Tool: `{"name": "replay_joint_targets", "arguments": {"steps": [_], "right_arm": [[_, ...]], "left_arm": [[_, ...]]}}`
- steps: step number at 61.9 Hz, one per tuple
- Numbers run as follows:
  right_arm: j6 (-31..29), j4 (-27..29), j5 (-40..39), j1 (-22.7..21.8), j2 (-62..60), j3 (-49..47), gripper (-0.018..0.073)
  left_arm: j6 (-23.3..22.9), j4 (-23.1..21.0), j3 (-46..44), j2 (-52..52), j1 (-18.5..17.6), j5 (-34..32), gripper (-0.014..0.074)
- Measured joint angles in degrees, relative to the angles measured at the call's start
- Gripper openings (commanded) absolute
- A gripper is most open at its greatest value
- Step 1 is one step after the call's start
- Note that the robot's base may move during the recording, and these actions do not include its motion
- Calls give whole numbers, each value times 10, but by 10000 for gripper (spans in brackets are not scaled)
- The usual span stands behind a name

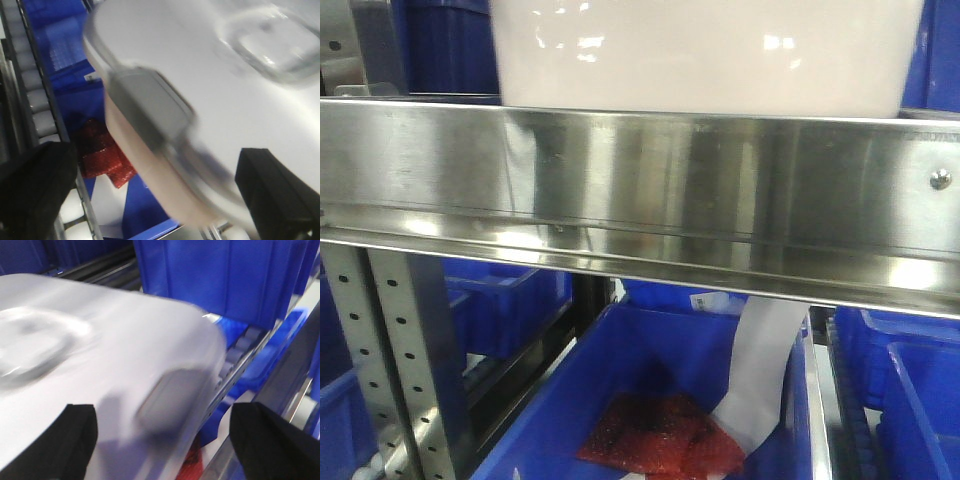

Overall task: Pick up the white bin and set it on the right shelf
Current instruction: 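Lower the bin onto the upper roller shelf with both grippers, then open both grippers and release the bin on the shelf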

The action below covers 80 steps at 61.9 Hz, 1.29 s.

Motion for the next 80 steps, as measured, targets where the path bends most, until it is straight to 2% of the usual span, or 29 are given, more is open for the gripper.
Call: {"name": "replay_joint_targets", "arguments": {"steps": [8,13,19,23,28,35,43,49,54,58,64,80], "right_arm": [[6,-4,20,0,-51,0,536],[24,-4,37,0,-90,0,393],[50,-7,60,0,-142,-1,176],[63,-16,73,0,-172,-1,63],[86,-37,87,0,-206,-1,76],[133,-92,95,0,-247,6,76],[200,-189,99,0,-298,52,76],[251,-264,99,0,-345,110,76],[282,-305,97,0,-382,157,76],[296,-327,84,0,-413,193,76],[306,-338,51,0,-466,247,76],[306,-341,-32,0,-608,382,76]], "left_arm": [[-1,2,-5,-38,0,37,385],[-3,2,-6,-67,0,60,276],[-15,5,-8,-103,0,73,86],[-31,15,-8,-123,0,74,-17],[-48,29,-8,-142,0,77,-127],[-87,61,-7,-159,0,78,-119],[-151,143,20,-178,0,79,-119],[-187,214,72,-197,0,79,-119],[-202,252,127,-220,0,79,-119],[-206,265,177,-247,0,67,-118],[-208,268,269,-300,0,12,-118],[-208,264,532,-504,0,-221,-118]]}}
